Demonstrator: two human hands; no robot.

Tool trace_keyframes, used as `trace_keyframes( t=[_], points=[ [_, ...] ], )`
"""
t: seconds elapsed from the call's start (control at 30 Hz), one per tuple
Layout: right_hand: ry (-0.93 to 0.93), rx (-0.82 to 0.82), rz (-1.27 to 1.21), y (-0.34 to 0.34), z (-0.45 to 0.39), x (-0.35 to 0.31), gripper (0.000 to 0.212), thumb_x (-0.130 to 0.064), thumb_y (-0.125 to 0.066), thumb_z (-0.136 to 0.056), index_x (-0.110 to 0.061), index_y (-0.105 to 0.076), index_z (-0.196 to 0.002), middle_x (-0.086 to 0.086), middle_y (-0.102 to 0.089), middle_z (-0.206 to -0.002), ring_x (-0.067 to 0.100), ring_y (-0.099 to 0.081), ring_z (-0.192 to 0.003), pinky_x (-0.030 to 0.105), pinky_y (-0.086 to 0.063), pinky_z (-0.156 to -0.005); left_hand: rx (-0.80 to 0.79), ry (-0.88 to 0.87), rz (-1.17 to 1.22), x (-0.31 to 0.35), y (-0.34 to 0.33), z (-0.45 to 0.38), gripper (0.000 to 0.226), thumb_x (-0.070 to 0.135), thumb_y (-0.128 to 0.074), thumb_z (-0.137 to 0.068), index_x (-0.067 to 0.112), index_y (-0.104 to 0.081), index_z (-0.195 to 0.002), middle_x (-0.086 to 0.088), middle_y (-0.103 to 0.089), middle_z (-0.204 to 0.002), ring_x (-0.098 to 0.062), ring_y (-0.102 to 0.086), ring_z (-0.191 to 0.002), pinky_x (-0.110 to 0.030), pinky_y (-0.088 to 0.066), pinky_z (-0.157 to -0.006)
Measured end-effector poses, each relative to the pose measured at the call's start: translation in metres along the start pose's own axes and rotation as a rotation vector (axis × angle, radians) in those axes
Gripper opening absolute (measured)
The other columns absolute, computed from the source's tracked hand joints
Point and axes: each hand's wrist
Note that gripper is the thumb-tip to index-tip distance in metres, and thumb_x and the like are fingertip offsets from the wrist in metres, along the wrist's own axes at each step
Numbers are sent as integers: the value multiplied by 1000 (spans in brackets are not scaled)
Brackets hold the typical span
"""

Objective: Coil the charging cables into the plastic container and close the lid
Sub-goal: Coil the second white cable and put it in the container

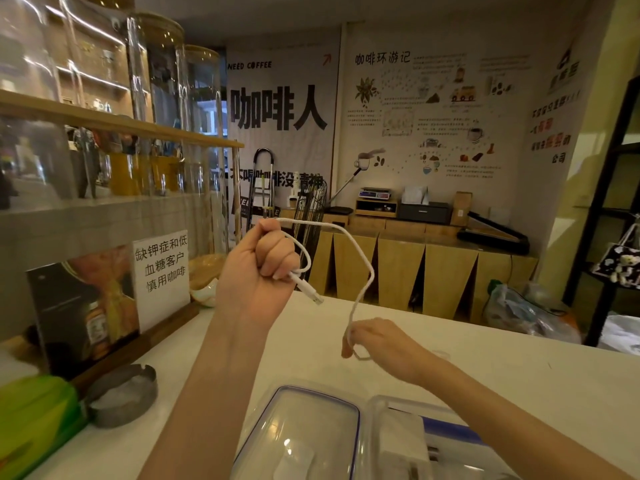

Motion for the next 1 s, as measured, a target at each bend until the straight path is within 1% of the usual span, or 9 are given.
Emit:
trace_keyframes(
  t=[0.13,0.23,0.33,0.43,0.53,0.63,0.7,0.8,1.0],
  points=[
    [-157,133,-860,12,-8,2,54,-38,-28,-96,-13,-47,-51,4,-56,-51,21,-57,-55,45,-46,-86,149,-32,-22,-2,5,-3,39,23,-31,-92,13,-50,-59,3,-32,-31,-8,-29,-25,-16,-23,-29],
    [-159,243,-1146,26,-7,13,68,-57,-16,-90,-11,-41,-48,1,-42,-39,20,-41,-44,38,-41,-70,187,9,-85,-4,5,-3,36,23,-32,-91,14,-48,-60,1,-31,-30,-8,-28,-24,-16,-21,-29],
    [-184,362,-953,35,-11,11,55,-48,-35,-91,-7,-57,-62,4,-53,-50,19,-51,-52,33,-48,-68,209,99,-251,-11,-2,1,21,20,-40,-80,14,-47,-61,3,-30,-31,-5,-26,-24,-16,-20,-28],
    [-225,446,-665,39,-15,9,31,-24,-52,-89,-2,-55,-111,5,-61,-74,18,-60,-71,28,-51,-69,193,173,-397,-17,-10,4,16,19,-43,-76,13,-46,-62,4,-30,-31,-5,-26,-24,-16,-20,-28],
    [-201,465,-410,42,-16,0,69,-17,-62,-82,-15,-25,-140,2,-58,-106,20,-55,-102,31,-46,-82,154,249,-413,-24,-14,5,21,20,-43,-77,12,-49,-59,5,-29,-32,-5,-26,-25,-16,-18,-29],
    [46,404,-217,35,-12,-14,62,-20,-58,-85,-22,-29,-139,1,-48,-136,17,-44,-124,39,-40,-103,111,328,-332,-31,-15,5,29,24,-43,-83,11,-53,-59,6,-22,-35,-6,-20,-27,-15,-16,-31],
    [163,316,-294,28,-6,-22,34,-22,-47,-91,-16,-50,-125,4,-60,-119,16,-55,-109,44,-44,-98,67,374,-238,-35,-19,6,32,25,-44,-87,10,-54,-61,6,-16,-42,-7,-14,-34,-15,-18,-33],
    [180,252,-472,16,6,-31,27,-19,-38,-95,-7,-60,-105,9,-65,-90,15,-61,-80,47,-50,-87,27,354,-138,-35,-23,7,27,24,-42,-84,8,-55,-67,7,-17,-45,-6,-15,-37,-16,-23,-34],
    [230,45,-488,3,22,-41,19,-14,-42,-94,-24,-55,-103,-4,-67,-86,12,-65,-79,35,-52,-88,-40,380,33,-32,-13,5,28,21,-35,-92,1,-55,-86,-3,-43,-47,-8,-26,-43,-21,-32,-42]
  ],
)
Point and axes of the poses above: each hand's wrist, its own z-axis away from the middle knuckle, its own y-axis out of the back of the hand, x = y × z
